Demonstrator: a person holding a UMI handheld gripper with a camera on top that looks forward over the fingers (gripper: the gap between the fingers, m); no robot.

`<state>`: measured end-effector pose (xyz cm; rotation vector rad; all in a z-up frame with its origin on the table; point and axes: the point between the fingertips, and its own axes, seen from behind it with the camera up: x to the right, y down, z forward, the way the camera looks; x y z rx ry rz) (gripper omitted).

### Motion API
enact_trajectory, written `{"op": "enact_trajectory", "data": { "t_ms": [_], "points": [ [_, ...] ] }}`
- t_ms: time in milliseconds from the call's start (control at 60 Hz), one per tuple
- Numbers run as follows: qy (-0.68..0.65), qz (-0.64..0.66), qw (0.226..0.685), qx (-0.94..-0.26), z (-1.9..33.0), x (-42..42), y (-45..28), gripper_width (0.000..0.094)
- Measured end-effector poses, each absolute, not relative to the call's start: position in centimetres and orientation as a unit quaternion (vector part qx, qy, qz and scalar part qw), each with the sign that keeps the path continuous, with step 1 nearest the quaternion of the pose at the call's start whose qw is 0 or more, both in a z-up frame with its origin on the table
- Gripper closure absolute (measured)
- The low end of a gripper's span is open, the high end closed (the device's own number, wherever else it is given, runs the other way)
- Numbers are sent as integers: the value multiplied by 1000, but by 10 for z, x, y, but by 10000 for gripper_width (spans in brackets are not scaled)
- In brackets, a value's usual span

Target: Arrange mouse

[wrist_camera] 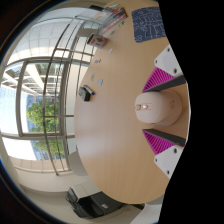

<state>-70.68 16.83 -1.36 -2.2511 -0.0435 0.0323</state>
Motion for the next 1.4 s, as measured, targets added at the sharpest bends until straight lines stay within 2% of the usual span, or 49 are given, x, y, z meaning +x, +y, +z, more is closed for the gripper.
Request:
{"op": "enact_trajectory", "data": {
  "t_ms": [50, 83, 250, 367, 467, 583, 683, 733, 783, 817, 867, 1000, 1100, 1233, 1350, 1400],
  "points": [
    [-35, 1, 440, -897, -14, -708, 174, 302],
    [-42, 6, 441, -896, -13, -714, 175, 402],
    [-50, 0, 453, -890, -12, -717, 178, 480],
    [-56, -4, 442, -895, -5, -715, 175, 534],
    [-65, -1, 479, -875, 44, -716, 169, 545],
    [-50, 26, 540, -840, 136, -702, 159, 546],
    [-22, 35, 585, -810, 213, -654, 152, 548],
    [-8, 27, 600, -800, 235, -617, 148, 548],
    [8, 11, 606, -795, 241, -570, 145, 548],
    [18, 0, 604, -797, 239, -539, 145, 549],
    [33, -20, 591, -806, 215, -488, 144, 549],
    [57, -44, 510, -857, 105, -389, 125, 548],
    [58, -48, 470, -879, 43, -355, 111, 544],
    [44, -33, 441, -896, 3, -349, 102, 472],
    [32, -26, 425, -904, -10, -352, 95, 380],
    [28, -27, 430, -902, -3, -352, 93, 240]
  ]
}}
